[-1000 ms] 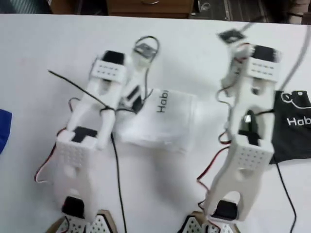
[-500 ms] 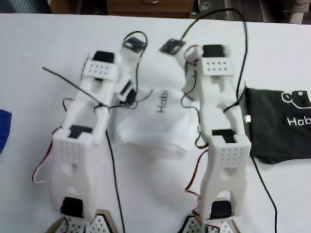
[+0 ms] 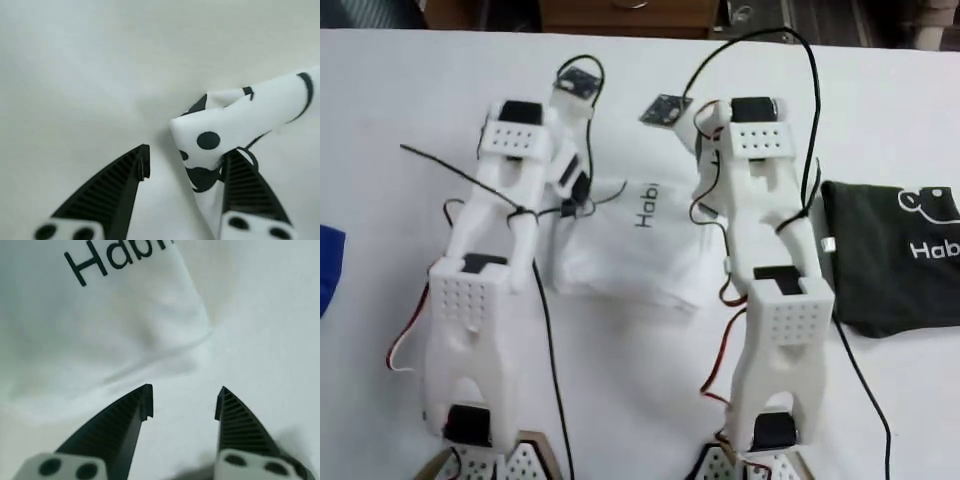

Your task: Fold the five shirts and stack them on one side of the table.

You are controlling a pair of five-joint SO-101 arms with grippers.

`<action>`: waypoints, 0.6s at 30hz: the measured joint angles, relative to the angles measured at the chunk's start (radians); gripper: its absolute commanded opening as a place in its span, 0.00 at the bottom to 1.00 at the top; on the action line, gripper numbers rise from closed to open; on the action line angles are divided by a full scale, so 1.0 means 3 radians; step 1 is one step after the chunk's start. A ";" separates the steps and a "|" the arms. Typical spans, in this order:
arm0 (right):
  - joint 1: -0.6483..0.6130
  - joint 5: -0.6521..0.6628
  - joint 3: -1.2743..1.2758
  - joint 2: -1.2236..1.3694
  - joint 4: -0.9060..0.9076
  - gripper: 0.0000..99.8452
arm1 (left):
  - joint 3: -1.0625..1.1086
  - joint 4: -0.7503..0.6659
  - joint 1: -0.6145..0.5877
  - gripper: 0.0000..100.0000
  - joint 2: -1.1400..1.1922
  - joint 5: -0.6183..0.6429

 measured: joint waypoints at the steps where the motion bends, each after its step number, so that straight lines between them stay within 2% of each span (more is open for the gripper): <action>1: 0.0000 0.0000 0.0000 0.0000 -0.0051 0.21 | -0.0097 0.0082 0.0015 0.25 0.0000 0.0000; 8: -0.0153 -0.0123 -0.0184 0.0000 -0.0199 0.21 | -0.1002 0.0747 -0.0046 0.25 0.0000 0.0046; 13: -0.0517 -0.0077 -0.0358 0.0056 -0.0435 0.21 | -0.1770 0.0977 -0.0547 0.25 -0.0005 0.0220; 18: -0.0731 -0.0061 -0.0373 0.0358 -0.0639 0.21 | -0.1816 0.0992 -0.1008 0.25 -0.0005 0.0271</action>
